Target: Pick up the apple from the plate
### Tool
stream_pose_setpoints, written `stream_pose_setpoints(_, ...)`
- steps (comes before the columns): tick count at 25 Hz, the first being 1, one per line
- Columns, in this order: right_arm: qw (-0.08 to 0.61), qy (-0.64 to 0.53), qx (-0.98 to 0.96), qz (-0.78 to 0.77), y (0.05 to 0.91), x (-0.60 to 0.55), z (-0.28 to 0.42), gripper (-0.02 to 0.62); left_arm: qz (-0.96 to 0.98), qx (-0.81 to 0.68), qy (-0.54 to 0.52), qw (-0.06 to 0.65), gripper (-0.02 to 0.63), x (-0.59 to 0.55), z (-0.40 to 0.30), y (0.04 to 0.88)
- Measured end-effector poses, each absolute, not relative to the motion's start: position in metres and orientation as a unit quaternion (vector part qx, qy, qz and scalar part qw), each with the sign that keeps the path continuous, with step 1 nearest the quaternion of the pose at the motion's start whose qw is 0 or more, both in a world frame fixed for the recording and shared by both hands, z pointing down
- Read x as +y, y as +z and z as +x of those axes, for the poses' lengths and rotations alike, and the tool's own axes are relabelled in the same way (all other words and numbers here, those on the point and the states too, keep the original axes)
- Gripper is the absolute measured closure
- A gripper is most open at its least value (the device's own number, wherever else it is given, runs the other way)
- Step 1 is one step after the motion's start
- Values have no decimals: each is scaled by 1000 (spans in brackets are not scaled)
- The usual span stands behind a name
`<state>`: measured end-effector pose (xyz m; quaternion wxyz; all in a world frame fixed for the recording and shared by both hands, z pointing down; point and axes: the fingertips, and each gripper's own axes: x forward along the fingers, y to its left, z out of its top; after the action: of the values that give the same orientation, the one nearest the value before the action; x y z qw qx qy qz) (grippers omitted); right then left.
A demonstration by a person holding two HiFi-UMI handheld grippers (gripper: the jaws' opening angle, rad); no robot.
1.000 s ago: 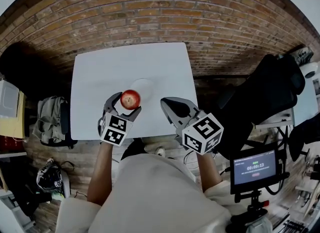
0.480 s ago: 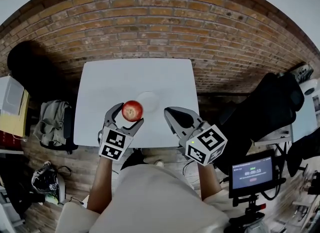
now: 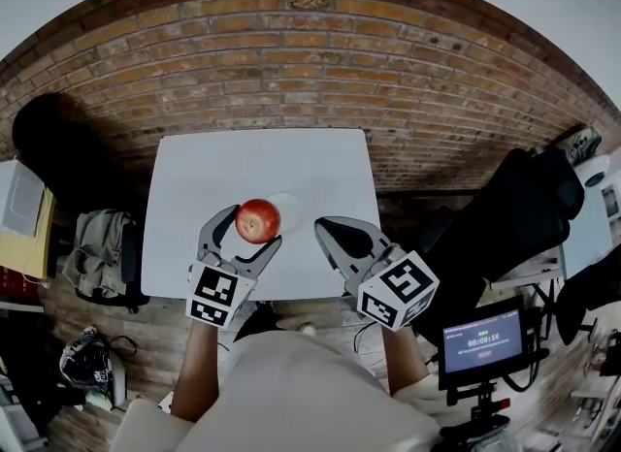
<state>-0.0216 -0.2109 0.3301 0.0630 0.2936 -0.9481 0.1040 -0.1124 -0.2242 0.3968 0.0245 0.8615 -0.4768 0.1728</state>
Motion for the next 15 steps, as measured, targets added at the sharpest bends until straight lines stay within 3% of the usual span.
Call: stream_pose_setpoints(15, 73, 72, -946, 308, 329, -217, -22, 595, 860, -482, 166, -20, 235, -227, -108, 378)
